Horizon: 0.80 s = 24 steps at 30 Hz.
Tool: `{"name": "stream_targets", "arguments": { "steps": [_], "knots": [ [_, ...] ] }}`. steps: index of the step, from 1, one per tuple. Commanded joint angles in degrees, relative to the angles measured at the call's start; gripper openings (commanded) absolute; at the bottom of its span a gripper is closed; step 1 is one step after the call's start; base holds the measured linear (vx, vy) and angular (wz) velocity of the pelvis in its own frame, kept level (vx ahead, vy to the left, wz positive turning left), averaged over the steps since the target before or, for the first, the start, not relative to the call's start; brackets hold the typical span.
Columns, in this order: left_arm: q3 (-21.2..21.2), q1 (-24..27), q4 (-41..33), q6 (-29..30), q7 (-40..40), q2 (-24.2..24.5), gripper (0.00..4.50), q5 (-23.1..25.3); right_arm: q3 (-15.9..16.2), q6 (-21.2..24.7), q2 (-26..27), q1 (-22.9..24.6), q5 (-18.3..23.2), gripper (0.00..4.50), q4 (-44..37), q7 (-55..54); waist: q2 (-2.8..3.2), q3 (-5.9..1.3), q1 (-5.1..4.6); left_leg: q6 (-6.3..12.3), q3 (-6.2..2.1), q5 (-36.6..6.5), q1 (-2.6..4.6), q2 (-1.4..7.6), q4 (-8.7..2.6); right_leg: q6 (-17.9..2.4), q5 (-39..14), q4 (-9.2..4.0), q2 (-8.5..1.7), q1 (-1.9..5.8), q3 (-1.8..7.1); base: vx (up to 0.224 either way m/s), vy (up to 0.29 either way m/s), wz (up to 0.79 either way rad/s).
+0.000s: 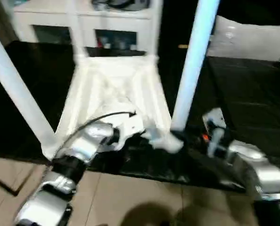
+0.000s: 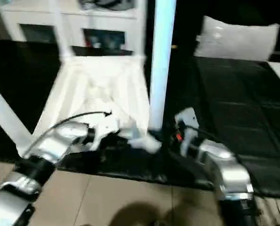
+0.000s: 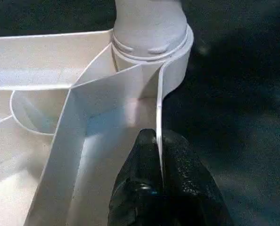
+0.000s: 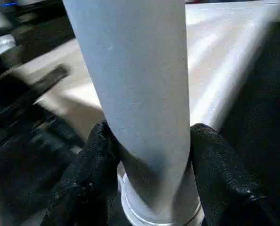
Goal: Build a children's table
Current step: Rotate leg to tighten
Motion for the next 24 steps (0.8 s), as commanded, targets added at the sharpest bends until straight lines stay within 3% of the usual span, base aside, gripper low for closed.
{"name": "stream_targets", "arguments": {
  "steps": [1, 2, 5, 6, 8, 11, 16, 23, 24],
  "knots": [
    [0.7, -2.4, -1.1, 1.0, 6.3, -5.9, 0.00, -2.0, 4.9, 2.0, 5.8, -2.0, 0.1, 1.93, -3.3, -4.8, -0.55, -3.64, 0.28, 0.65, -1.60, -14.6, -0.32, 2.26, -4.27, -0.8, -32.6, -5.91, -3.30, 3.10, 2.08, 0.000, 0.000, 0.00],
    [1.1, -2.6, -0.9, 1.8, 8.1, -7.0, 0.00, -1.7, 4.8, 2.3, 7.4, -2.2, -1.0, 1.93, -3.3, -8.3, -0.47, -3.70, -0.13, 0.96, -1.76, -14.1, -0.66, 2.50, -4.50, -2.1, -29.9, -5.52, -3.35, 3.26, 2.31, 0.000, 0.000, 0.00],
    [2.0, -3.0, -0.1, 2.5, 13.8, -10.3, 0.00, -1.0, 3.9, 2.3, 12.1, -3.1, -3.3, 1.93, -2.1, -17.0, -0.40, -3.86, -0.44, 1.86, -1.48, -12.5, -0.44, 2.61, -4.60, -5.2, -24.5, -4.79, -3.37, 2.97, 3.13, 0.000, 0.000, 0.00],
    [2.1, -3.1, 0.0, 2.7, 14.9, -10.8, 0.00, -0.7, 3.7, 2.6, 13.1, -3.1, -3.9, 1.93, -2.2, -18.6, -0.51, -4.07, -0.34, 2.43, -1.38, -10.7, -0.54, 2.53, -4.52, -6.3, -21.9, -4.29, -3.39, 3.28, 3.33, 0.000, 0.000, 0.00],
    [1.9, -2.4, -1.2, 3.1, 15.3, -11.8, 0.00, -0.4, 3.9, 0.1, 14.0, -3.1, -4.1, 2.61, -2.2, -18.4, -0.56, -4.19, -0.07, 4.02, -1.00, -8.4, -0.60, 2.46, -4.38, -7.7, -18.0, -3.87, -3.43, 3.37, 3.68, 0.000, 0.000, 0.00],
    [1.0, -1.7, -2.3, 2.6, 14.1, -10.9, 0.00, 0.2, 3.3, -1.7, 12.8, -2.3, -3.5, 2.75, -2.4, -16.3, -0.43, -4.55, 0.68, 7.04, -0.84, -3.5, -0.85, 2.46, -4.05, -10.0, -11.0, -2.74, -3.45, 3.86, 3.90, 0.000, 0.000, 0.00],
    [0.7, -1.2, -2.8, 1.3, 12.4, -8.7, 0.00, 0.8, 2.8, -3.3, 9.6, -0.8, -2.7, 3.14, -2.6, -12.6, -0.22, -4.36, 1.13, 8.34, -0.78, -3.4, -0.66, 2.66, -4.05, -10.4, -11.5, -2.84, -3.38, 3.85, 3.84, 0.000, 0.000, 0.00],
    [-1.0, 0.6, -4.2, -5.0, 1.8, -1.6, 0.00, 0.3, 1.7, -9.8, -3.9, 1.3, -0.3, 3.73, -0.8, 5.9, -0.15, -4.04, 2.18, 6.73, -0.77, -7.7, -0.38, 2.91, -4.35, -8.3, -17.3, -3.51, -3.43, 3.90, 3.89, 0.000, 0.000, 0.00],
    [-1.0, 0.6, -4.2, -5.0, 1.8, -1.6, 0.00, 0.3, 1.7, -9.8, -3.9, 1.3, -0.3, 3.84, -0.8, 5.9, -0.09, -3.97, 2.14, 6.74, -0.71, -8.2, -0.34, 3.02, -4.38, -8.4, -17.5, -3.53, -3.35, 3.68, 3.96, 0.000, 0.000, 0.00]
  ]
}}
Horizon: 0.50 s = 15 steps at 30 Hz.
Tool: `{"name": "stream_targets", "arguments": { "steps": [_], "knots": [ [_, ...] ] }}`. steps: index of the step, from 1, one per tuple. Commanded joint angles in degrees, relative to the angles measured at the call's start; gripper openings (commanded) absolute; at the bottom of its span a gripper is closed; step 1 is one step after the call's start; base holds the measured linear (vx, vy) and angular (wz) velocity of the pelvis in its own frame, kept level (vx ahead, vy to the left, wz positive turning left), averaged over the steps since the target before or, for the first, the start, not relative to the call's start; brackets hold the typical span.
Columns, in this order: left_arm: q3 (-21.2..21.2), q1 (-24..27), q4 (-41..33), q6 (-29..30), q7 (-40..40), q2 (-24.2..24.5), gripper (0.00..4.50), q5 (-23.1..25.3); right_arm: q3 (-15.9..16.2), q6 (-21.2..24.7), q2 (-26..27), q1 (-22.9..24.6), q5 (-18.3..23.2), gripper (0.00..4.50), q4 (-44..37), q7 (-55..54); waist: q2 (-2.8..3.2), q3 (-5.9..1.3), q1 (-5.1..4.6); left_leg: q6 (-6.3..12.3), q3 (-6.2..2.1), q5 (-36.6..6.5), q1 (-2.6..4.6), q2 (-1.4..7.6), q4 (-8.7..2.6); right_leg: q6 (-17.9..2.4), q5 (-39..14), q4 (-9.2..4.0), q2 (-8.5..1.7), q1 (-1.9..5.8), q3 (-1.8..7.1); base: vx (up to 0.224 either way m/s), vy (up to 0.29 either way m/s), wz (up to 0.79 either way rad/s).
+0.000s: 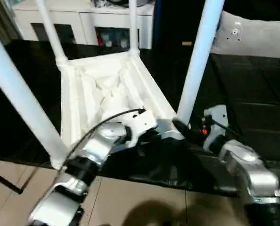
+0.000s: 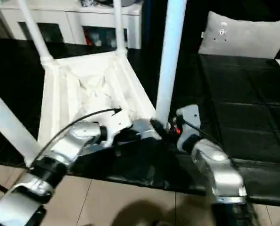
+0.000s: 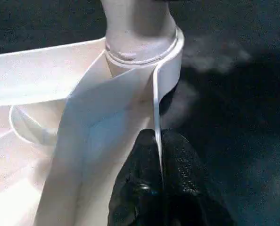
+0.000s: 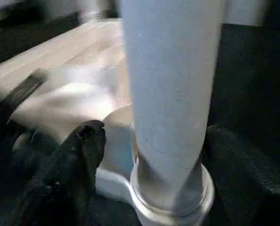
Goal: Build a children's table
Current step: Rotate leg to tighten
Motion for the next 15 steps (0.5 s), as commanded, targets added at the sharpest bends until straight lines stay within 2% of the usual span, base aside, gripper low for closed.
{"name": "stream_targets", "arguments": {
  "steps": [1, 2, 3, 5, 7, 9, 10, 14, 15],
  "knots": [
    [-1.3, -0.1, -3.2, -3.8, -3.8, 0.8, 0.00, -1.5, 1.2, -2.5, -2.7, -0.6, 1.2, 3.91, 0.4, 6.8, -0.88, -3.57, 0.31, 6.38, -0.82, -8.7, -0.23, 3.11, -3.80, -8.3, -18.0, -3.81, -3.42, 3.87, 3.59, 0.000, 0.000, 0.00],
    [-1.9, 0.1, -3.4, -5.0, -5.9, 1.7, 0.00, -1.7, 1.1, -3.3, -4.6, -1.0, 1.2, 4.16, 1.3, 9.1, -0.99, -3.64, 0.53, 5.91, -0.92, -9.7, -0.13, 3.11, -3.80, -8.1, -19.5, -3.87, -3.56, 4.01, 3.51, 0.000, 0.000, 0.00],
    [-2.5, 0.3, -3.6, -5.6, -7.8, 2.7, 0.00, -1.8, 1.3, -3.9, -6.7, -1.4, 1.1, 4.16, 2.2, 11.4, -1.17, -3.64, 0.53, 5.87, -0.88, -9.5, -0.15, 3.21, -3.81, -8.3, -19.4, -3.87, -3.60, 3.99, 3.64, 0.000, 0.000, 0.00],
    [-3.4, 0.4, -3.5, -7.1, -10.3, 4.2, 0.00, -1.5, 2.0, -4.9, -9.7, -1.9, 1.2, 4.26, 3.3, 15.8, -1.04, -3.70, 0.85, 5.95, -0.90, -9.3, 0.06, 3.34, -3.77, -8.8, -18.5, -3.66, -3.51, 3.82, 3.68, 0.000, 0.000, 0.00],
    [-4.1, 0.5, -3.4, -9.1, -13.4, 5.5, 0.00, -1.7, 2.9, -6.2, -12.3, -2.2, 1.7, 4.26, 4.1, 21.1, -1.21, -3.71, 1.31, 6.35, -0.71, -8.7, 0.15, 3.37, -3.67, -9.7, -16.6, -3.37, -3.58, 3.72, 3.91, 0.000, 0.000, 0.00],
    [-4.2, 0.6, -3.5, -9.4, -14.3, 5.8, 0.00, -1.9, 3.1, -6.4, -12.9, -2.3, 2.0, 4.26, 4.3, 22.3, -1.23, -3.78, 1.65, 6.70, -0.76, -7.8, 0.00, 3.47, -3.66, -10.5, -15.0, -2.99, -3.58, 3.85, 3.85, 0.000, 0.000, 0.00],
    [-4.4, 0.7, -3.6, -9.9, -15.3, 6.2, 0.00, -2.1, 3.5, -6.8, -13.5, -2.4, 2.0, 4.26, 4.5, 23.3, -1.65, -3.82, 1.67, 6.80, -0.71, -7.6, -0.03, 3.47, -3.61, -10.5, -14.9, -2.94, -3.59, 3.85, 3.85, 0.000, 0.000, 0.00],
    [-6.1, 1.4, -5.4, -12.0, -22.8, 8.4, 0.00, -3.7, 6.0, -7.8, -16.0, -3.7, 2.8, 4.26, 6.4, 30.4, -1.64, -3.83, 2.68, 6.95, -0.63, -6.6, -0.05, 3.63, -3.58, -10.8, -15.1, -2.57, -3.67, 3.85, 3.95, 0.000, 0.000, 0.00],
    [-6.8, 1.4, -5.8, -12.5, -24.5, 8.8, 0.00, -4.2, 6.7, -7.5, -16.3, -4.2, 3.4, 4.10, 7.0, 32.4, -1.80, -3.74, 2.97, 6.86, -0.50, -6.9, 0.02, 3.65, -3.54, -10.8, -15.8, -2.61, -3.74, 3.69, 4.00, 0.000, 0.000, 0.00]
  ]
}}
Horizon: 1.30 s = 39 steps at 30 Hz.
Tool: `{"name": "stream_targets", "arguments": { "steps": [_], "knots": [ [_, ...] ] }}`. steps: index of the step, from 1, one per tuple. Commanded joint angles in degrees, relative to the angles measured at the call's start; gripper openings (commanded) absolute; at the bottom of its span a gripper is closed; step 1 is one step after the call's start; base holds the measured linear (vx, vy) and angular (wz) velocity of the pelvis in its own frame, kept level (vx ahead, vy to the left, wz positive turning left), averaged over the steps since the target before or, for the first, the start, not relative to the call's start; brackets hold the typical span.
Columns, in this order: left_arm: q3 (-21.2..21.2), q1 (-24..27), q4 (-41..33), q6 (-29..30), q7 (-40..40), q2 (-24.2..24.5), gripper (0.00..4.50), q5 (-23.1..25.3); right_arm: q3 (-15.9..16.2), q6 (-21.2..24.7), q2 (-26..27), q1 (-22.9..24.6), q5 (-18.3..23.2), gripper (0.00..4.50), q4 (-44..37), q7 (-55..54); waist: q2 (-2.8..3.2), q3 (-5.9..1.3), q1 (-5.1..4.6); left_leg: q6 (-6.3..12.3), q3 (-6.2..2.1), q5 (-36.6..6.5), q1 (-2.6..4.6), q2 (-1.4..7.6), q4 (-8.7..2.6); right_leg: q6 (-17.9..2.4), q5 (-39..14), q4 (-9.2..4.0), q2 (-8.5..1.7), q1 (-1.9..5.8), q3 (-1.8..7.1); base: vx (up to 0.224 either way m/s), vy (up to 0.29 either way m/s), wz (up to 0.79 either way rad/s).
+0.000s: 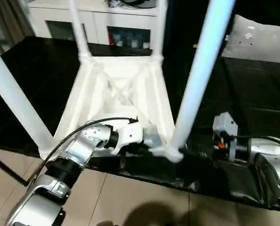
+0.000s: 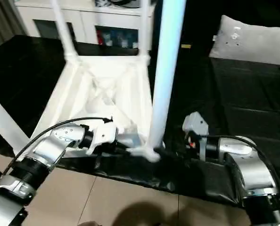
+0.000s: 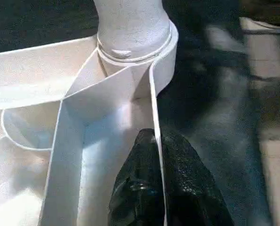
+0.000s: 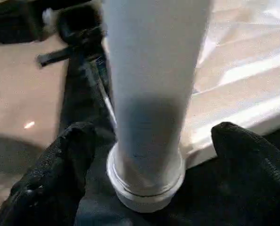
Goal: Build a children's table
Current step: Rotate leg to tighten
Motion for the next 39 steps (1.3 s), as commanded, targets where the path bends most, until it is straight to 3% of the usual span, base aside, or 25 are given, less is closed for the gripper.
{"name": "stream_targets", "arguments": {
  "steps": [1, 3, 6, 16, 28, 29, 31, 32, 33, 36, 37, 39],
  "knots": [
    [-2.7, -0.2, -3.1, -2.5, -5.1, 0.1, 0.00, -0.9, 1.2, 0.0, -0.6, -1.4, 1.3, 4.10, 0.6, 3.3, -1.26, -3.86, 0.07, 6.71, -0.56, -7.0, -0.02, 3.63, -3.84, -10.6, -16.3, -3.13, -3.62, 3.53, 3.85, 0.000, 0.000, 0.00],
    [-3.0, -0.3, -3.2, -2.5, -5.7, 0.2, 0.00, -1.1, 1.8, 0.3, -0.8, -1.6, 1.7, 4.10, 0.9, 4.6, -1.36, -3.77, 0.43, 6.25, -0.52, -7.6, 0.03, 3.61, -3.83, -10.2, -17.6, -3.19, -3.62, 3.43, 3.87, 0.000, 0.000, 0.00],
    [-3.5, -0.6, -3.3, -3.3, -7.4, 0.2, 0.00, -1.3, 3.5, 0.2, -0.9, -2.1, 1.8, 3.75, 1.6, 8.3, -1.46, -3.76, 0.97, 5.52, -0.66, -7.8, 0.03, 3.70, -3.93, -9.0, -19.4, -3.34, -3.70, 3.51, 3.83, 0.000, 0.000, 0.00],
    [-4.0, -1.1, -3.0, -4.1, -8.4, 0.3, 0.00, -1.5, 6.2, 0.8, -0.9, -3.0, 2.6, 3.09, 2.7, 12.4, -1.55, -3.84, 1.01, 4.78, -0.76, -8.1, -0.04, 3.66, -3.96, -9.1, -19.0, -3.23, -3.64, 3.63, 3.85, 0.000, 0.000, 0.00],
    [-1.0, -1.1, -1.3, -1.0, -4.6, -1.8, 0.00, -3.2, 5.1, 6.9, 1.4, 0.1, 7.6, 2.10, -3.1, 9.2, -1.59, -3.81, 1.09, 4.52, -0.69, -7.5, -0.02, 3.65, -3.97, -8.9, -18.9, -3.30, -3.55, 3.56, 3.90, 0.000, 0.000, 0.00],
    [-0.1, -1.1, -1.1, 1.0, -1.6, -3.0, 0.00, -3.1, 4.0, 8.3, 4.1, 1.3, 8.3, 2.09, -5.5, 4.3, -1.07, -3.72, 1.17, 4.20, -0.70, -8.1, 0.12, 3.69, -4.03, -8.7, -19.7, -3.48, -3.68, 3.38, 3.97, 0.000, 0.000, 0.00],
    [0.7, -1.2, -1.3, 3.1, 1.1, -4.2, 0.00, -3.2, 3.7, 10.6, 6.3, 1.8, 7.4, 2.06, -7.4, -0.9, -1.50, -3.64, 0.86, 3.30, -0.87, -8.6, -0.06, 3.46, -4.25, -7.6, -21.1, -3.71, -3.55, 3.57, 3.79, 0.000, 0.000, 0.00],
    [1.0, -1.3, -1.4, 4.2, 2.8, -4.7, 0.00, -2.7, 3.6, 11.2, 7.9, 1.8, 5.9, 2.05, -7.7, -4.8, -1.08, -3.50, 0.45, 2.06, -0.90, -10.5, 0.16, 3.18, -4.33, -5.7, -25.9, -4.50, -3.55, 3.49, 3.46, 0.000, 0.000, 0.00],
    [1.1, -1.4, -1.4, 4.6, 3.9, -5.1, 0.00, -2.4, 3.4, 11.6, 9.0, 1.7, 5.3, 2.05, -7.8, -7.2, -1.08, -3.50, 0.45, 2.06, -0.90, -10.5, 0.16, 3.18, -4.33, -5.7, -25.9, -4.50, -3.55, 3.49, 3.46, 0.000, 0.000, 0.00],
    [1.7, -1.8, -1.0, 6.5, 8.3, -6.8, 0.00, -1.3, 2.3, 13.9, 13.1, 1.3, 4.0, 2.02, -7.9, -15.2, -1.24, -3.21, -1.26, 0.74, -1.16, -12.7, -0.26, 2.50, -4.27, -2.2, -32.0, -5.49, -3.32, 3.49, 2.76, 0.000, 0.000, 0.00],
    [2.2, -2.1, -0.5, 8.4, 12.0, -8.6, 0.00, -0.7, 1.3, 15.7, 16.5, 0.8, 2.5, 2.02, -7.9, -21.9, -1.21, -3.22, -1.97, 0.37, -1.22, -13.5, -0.04, 2.24, -4.10, -1.2, -33.6, -6.01, -3.29, 3.32, 2.43, 0.000, 0.000, 0.00],
    [2.7, -2.3, -0.3, 10.2, 14.6, -10.1, 0.00, -0.3, 0.6, 17.1, 19.3, 0.6, 0.7, 2.01, -8.2, -27.4, -1.18, -3.21, -3.07, 0.08, -1.37, -14.0, -0.22, 2.00, -3.93, -0.4, -34.6, -6.20, -3.18, 3.30, 2.05, 0.000, 0.000, 0.00]
  ]
}}
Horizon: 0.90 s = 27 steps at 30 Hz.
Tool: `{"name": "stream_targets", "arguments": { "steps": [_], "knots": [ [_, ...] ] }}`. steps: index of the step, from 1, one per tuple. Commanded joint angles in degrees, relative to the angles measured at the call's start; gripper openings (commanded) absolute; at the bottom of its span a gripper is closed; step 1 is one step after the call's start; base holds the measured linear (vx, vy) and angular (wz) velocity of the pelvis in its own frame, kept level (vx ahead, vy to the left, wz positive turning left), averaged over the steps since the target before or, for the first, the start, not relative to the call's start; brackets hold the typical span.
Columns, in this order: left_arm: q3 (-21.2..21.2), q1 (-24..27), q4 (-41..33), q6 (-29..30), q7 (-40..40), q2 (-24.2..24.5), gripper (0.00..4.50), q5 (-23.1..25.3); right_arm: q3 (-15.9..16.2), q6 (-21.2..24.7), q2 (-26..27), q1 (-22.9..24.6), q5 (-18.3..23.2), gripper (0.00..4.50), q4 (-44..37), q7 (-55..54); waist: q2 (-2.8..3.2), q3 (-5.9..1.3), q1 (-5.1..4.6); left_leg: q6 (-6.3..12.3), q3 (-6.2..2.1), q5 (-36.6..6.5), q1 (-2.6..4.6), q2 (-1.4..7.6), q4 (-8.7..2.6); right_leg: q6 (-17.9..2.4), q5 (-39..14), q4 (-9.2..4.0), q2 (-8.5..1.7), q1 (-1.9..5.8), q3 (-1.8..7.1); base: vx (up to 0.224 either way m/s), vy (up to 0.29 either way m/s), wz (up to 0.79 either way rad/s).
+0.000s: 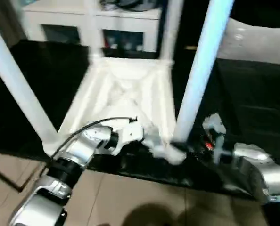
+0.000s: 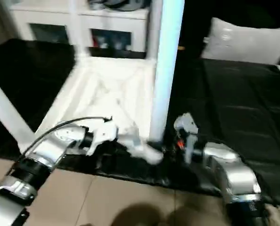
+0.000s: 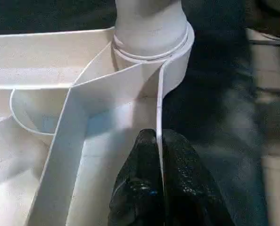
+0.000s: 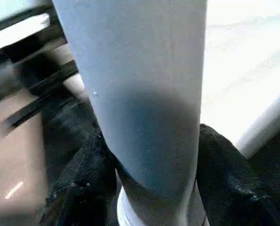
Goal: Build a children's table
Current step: Rotate leg to tighten, then rotate table base
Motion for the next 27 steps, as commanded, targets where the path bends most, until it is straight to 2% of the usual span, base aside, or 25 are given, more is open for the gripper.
{"name": "stream_targets", "arguments": {
  "steps": [1, 2, 3, 4, 5, 7, 8, 9, 11, 12, 13, 14, 15, 16, 17, 19, 22, 24, 25, 27],
  "knots": [
    [-0.5, -1.8, -1.8, 0.6, 3.6, -4.6, 0.00, -2.0, 4.4, 2.3, 3.5, -1.7, 0.7, 2.01, -2.1, -2.8, -1.01, -3.14, 0.14, 0.91, -1.36, -14.2, -0.59, 1.96, -4.10, -0.3, -34.6, -6.53, -3.15, 3.20, 2.07, 0.000, 0.000, 0.00],
    [0.7, -2.6, -0.6, 3.1, 10.0, -8.2, 0.00, -1.1, 2.9, 5.5, 8.9, -2.6, -2.9, 2.01, -1.7, -14.2, -0.84, -3.07, -0.38, 1.36, -1.33, -14.3, -0.57, 1.87, -3.98, 0.1, -34.8, -6.76, -2.98, 2.99, 2.02, 0.000, 0.000, 0.00],
    [1.1, -3.0, -0.1, 3.7, 12.1, -9.3, 0.00, -0.8, 2.5, 6.4, 10.5, -2.9, -4.0, 2.01, -1.4, -17.6, -0.84, -3.07, -0.38, 1.36, -1.33, -14.3, -0.57, 1.87, -3.98, 0.1, -34.8, -6.76, -2.98, 2.99, 2.02, 0.000, 0.000, 0.00],
    [1.5, -3.5, 0.5, 4.2, 14.7, -10.7, 0.00, -0.4, 1.6, 7.3, 12.6, -3.3, -4.1, 2.01, -0.9, -21.0, -0.76, -3.19, -1.00, 0.61, -1.49, -14.4, -0.49, 1.83, -3.93, -0.7, -34.2, -6.81, -2.99, 2.79, 1.65, 0.000, 0.000, 0.00],
    [2.3, -4.2, 1.5, 4.8, 18.2, -12.7, 0.00, -0.4, 0.6, 7.3, 15.0, -3.9, -3.8, 2.01, 0.0, -24.4, -0.74, -3.44, -1.30, 1.10, -1.55, -14.5, -0.20, 1.85, -3.95, -0.8, -33.0, -6.84, -3.11, 2.89, 1.72, 0.000, 0.000, 0.00],
    [2.9, -4.7, 2.0, 5.0, 20.4, -14.3, 0.00, -0.4, 0.2, 5.8, 16.6, -4.3, -4.6, 2.01, 0.7, -26.9, -0.43, -3.51, -1.29, 1.96, -1.56, -13.6, -0.47, 2.06, -4.22, -1.6, -30.3, -6.54, -3.11, 3.10, 2.04, 0.000, 0.000, 0.00],
    [2.9, -4.8, 1.9, 5.0, 21.0, -15.1, 0.00, -0.2, 0.1, 3.7, 17.5, -4.6, -4.6, 2.56, 1.2, -27.3, -0.53, -3.63, -1.22, 2.74, -1.51, -12.9, -0.57, 2.24, -4.38, -2.3, -28.1, -6.33, -3.13, 3.17, 2.25, 0.000, 0.000, 0.00],
    [2.8, -4.8, 1.8, 4.8, 20.9, -15.3, 0.00, -0.2, 0.1, 2.3, 17.8, -4.7, -4.3, 2.56, 1.4, -26.9, -0.30, -3.74, -1.12, 3.06, -1.50, -12.5, -0.65, 2.27, -4.39, -2.7, -26.9, -6.10, -3.14, 3.25, 2.37, 0.000, 0.000, 0.00],
    [2.7, -4.8, 1.6, 4.6, 20.6, -15.4, 0.00, 0.0, -0.1, 1.4, 18.3, -4.7, -3.9, 2.72, 1.1, -26.6, -0.31, -4.00, -0.96, 4.54, -1.40, -9.7, -0.91, 2.55, -4.38, -5.2, -20.9, -5.17, -3.24, 3.46, 2.94, 0.000, 0.000, 0.00],
    [2.6, -4.7, 1.6, 4.6, 20.6, -15.4, 0.00, 0.0, -0.1, 1.4, 18.3, -4.7, -3.9, 2.80, 1.1, -26.6, -0.31, -4.02, -0.95, 4.93, -1.38, -9.1, -0.95, 2.61, -4.37, -5.9, -19.7, -4.98, -3.23, 3.49, 3.04, 0.000, 0.000, 0.00],
    [2.4, -4.6, 1.3, 4.5, 20.1, -15.0, 0.00, 0.2, -0.1, 1.3, 18.1, -4.4, -3.8, 3.06, 0.5, -26.3, -0.27, -4.08, -0.85, 5.48, -1.31, -7.9, -0.99, 2.61, -4.31, -7.0, -17.6, -4.63, -3.27, 3.66, 3.12, 0.000, 0.000, 0.00],
    [1.9, -4.5, 1.1, 3.7, 19.4, -14.3, 0.00, 0.9, 0.2, 0.8, 17.5, -3.9, -4.8, 3.19, -0.4, -25.8, -0.25, -4.12, -0.67, 6.19, -1.13, -6.8, -0.96, 2.57, -4.23, -8.1, -15.9, -4.38, -3.28, 3.73, 3.24, 0.000, 0.000, 0.00],
    [1.6, -4.3, 1.0, 3.2, 18.6, -13.3, 0.00, 1.3, 0.3, 0.2, 16.4, -3.2, -5.4, 3.19, -1.0, -25.0, 0.16, -4.11, -0.54, 6.33, -1.18, -6.6, -1.00, 2.57, -4.27, -8.2, -15.6, -4.36, -3.32, 3.82, 3.23, 0.000, 0.000, 0.00],
    [1.4, -4.1, 1.1, 2.4, 18.0, -12.3, 0.00, 1.6, 0.6, -1.1, 15.1, -2.6, -5.8, 3.19, -1.3, -24.1, 0.14, -4.11, -0.43, 6.47, -1.11, -6.7, -1.00, 2.58, -4.22, -8.1, -15.5, -4.47, -3.28, 3.81, 3.23, 0.000, 0.000, 0.00],
    [1.3, -4.0, 1.1, 2.0, 17.7, -11.9, 0.00, 1.7, 0.8, -1.9, 14.4, -2.2, -6.1, 3.40, -1.5, -23.6, -0.01, -4.13, -0.28, 6.54, -1.09, -6.8, -0.95, 2.65, -4.23, -8.2, -15.2, -4.33, -3.27, 3.87, 3.27, 0.000, 0.000, 0.00],
    [1.2, -3.7, 1.3, 0.4, 15.8, -9.8, 0.00, 1.7, 0.5, -4.0, 11.1, -0.7, -5.5, 3.58, -1.9, -19.8, 0.24, -3.98, -0.03, 6.53, -1.01, -7.7, -0.84, 2.69, -4.30, -8.1, -15.9, -4.53, -3.21, 3.81, 3.27, 0.000, 0.000, 0.00],
    [0.7, -3.2, 1.5, -2.5, 13.4, -7.7, 0.00, 1.9, -0.3, -5.5, 7.5, 1.1, -4.1, 3.85, -2.8, -14.4, 0.24, -3.86, 0.49, 6.54, -1.00, -9.2, -0.76, 2.73, -4.38, -7.2, -18.5, -4.85, -3.37, 3.82, 3.30, 0.000, 0.000, 0.00],
    [-0.4, -3.2, 2.5, -7.2, 11.8, -5.2, 0.00, 3.3, -2.2, -6.2, 2.4, 3.3, -1.9, 4.03, -3.9, -7.7, 0.05, -3.88, 0.88, 6.59, -1.12, -9.7, -0.74, 2.92, -4.41, -6.6, -19.1, -4.84, -3.33, 3.96, 3.30, 0.000, 0.000, 0.00],
    [-0.3, -3.5, 3.2, -8.0, 12.0, -4.7, 0.00, 3.7, -2.9, -6.8, 0.2, 4.2, -1.4, 4.11, -4.0, -5.2, 0.11, -3.88, 1.07, 6.70, -1.03, -9.6, -0.53, 3.02, -4.35, -6.6, -18.8, -4.82, -3.24, 3.73, 3.42, 0.000, 0.000, 0.00],
    [1.4, -4.7, 5.3, -9.4, 14.9, -4.5, 0.00, 3.7, -5.4, -7.8, -4.2, 5.8, 0.2, 4.38, -3.7, -0.4, -0.02, -3.89, 1.47, 7.20, -0.98, -9.6, -0.58, 3.10, -4.28, -7.0, -17.8, -4.68, -3.32, 3.81, 3.40, 0.000, 0.000, 0.00]
  ]
}}
